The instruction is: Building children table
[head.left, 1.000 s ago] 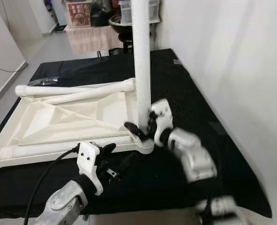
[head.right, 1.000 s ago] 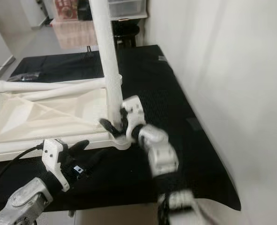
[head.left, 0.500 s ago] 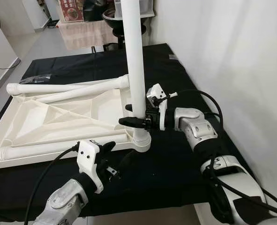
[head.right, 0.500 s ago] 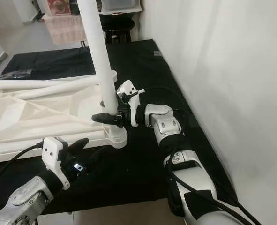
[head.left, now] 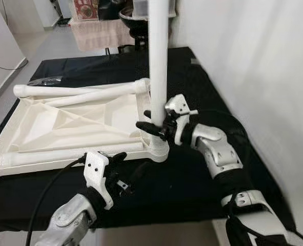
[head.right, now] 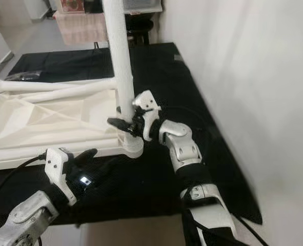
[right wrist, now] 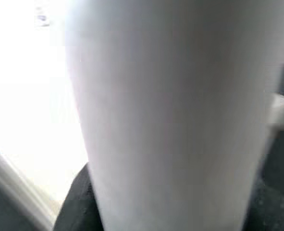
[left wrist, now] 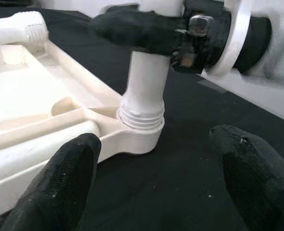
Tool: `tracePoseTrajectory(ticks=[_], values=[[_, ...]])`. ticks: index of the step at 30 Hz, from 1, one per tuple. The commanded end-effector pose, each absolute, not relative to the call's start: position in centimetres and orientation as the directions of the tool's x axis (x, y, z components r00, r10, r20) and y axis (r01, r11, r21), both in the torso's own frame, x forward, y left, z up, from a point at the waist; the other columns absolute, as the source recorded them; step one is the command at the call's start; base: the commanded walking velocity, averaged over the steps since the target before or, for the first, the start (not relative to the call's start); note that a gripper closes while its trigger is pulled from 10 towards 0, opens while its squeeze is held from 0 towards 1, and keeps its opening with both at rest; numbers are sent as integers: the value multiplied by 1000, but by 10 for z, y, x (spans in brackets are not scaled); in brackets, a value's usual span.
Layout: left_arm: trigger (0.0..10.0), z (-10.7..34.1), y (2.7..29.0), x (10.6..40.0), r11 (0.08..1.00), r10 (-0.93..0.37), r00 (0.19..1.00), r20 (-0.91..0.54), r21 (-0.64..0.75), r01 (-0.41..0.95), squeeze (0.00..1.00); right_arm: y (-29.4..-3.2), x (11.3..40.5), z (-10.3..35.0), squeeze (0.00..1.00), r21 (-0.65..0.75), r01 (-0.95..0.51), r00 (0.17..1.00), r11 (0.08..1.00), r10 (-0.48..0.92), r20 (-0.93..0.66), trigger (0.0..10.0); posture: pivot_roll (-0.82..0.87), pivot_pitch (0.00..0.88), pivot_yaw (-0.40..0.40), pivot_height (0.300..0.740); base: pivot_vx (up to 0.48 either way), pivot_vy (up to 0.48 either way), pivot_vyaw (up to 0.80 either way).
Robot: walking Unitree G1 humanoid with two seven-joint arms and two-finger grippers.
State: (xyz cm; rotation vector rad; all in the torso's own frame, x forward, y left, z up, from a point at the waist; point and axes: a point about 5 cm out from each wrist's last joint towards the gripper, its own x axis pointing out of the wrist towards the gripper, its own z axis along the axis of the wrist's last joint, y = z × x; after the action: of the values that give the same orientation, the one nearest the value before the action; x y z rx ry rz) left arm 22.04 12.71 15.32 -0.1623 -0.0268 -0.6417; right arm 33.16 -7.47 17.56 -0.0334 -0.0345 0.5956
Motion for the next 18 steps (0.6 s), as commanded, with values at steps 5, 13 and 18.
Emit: tracePoseTrajectory(ticks=[5,13,18], values=[[10000,151,132,221,786,-601,798,51,-142,601,0,-77,327,148,0,-15,-396,913,918,392,-116,0,-51,129,24,740,0,0,0],[10000,152,133,222,799,-582,811,58,-144,583,0,-69,321,150,0,0,-451,884,892,447,-138,10000,-59,128,28,740,0,0,0],[10000,151,131,224,796,-586,808,57,-146,587,0,-63,331,180,1000,32,-731,681,681,732,-24,10000,-62,115,29,740,0,0,0]])
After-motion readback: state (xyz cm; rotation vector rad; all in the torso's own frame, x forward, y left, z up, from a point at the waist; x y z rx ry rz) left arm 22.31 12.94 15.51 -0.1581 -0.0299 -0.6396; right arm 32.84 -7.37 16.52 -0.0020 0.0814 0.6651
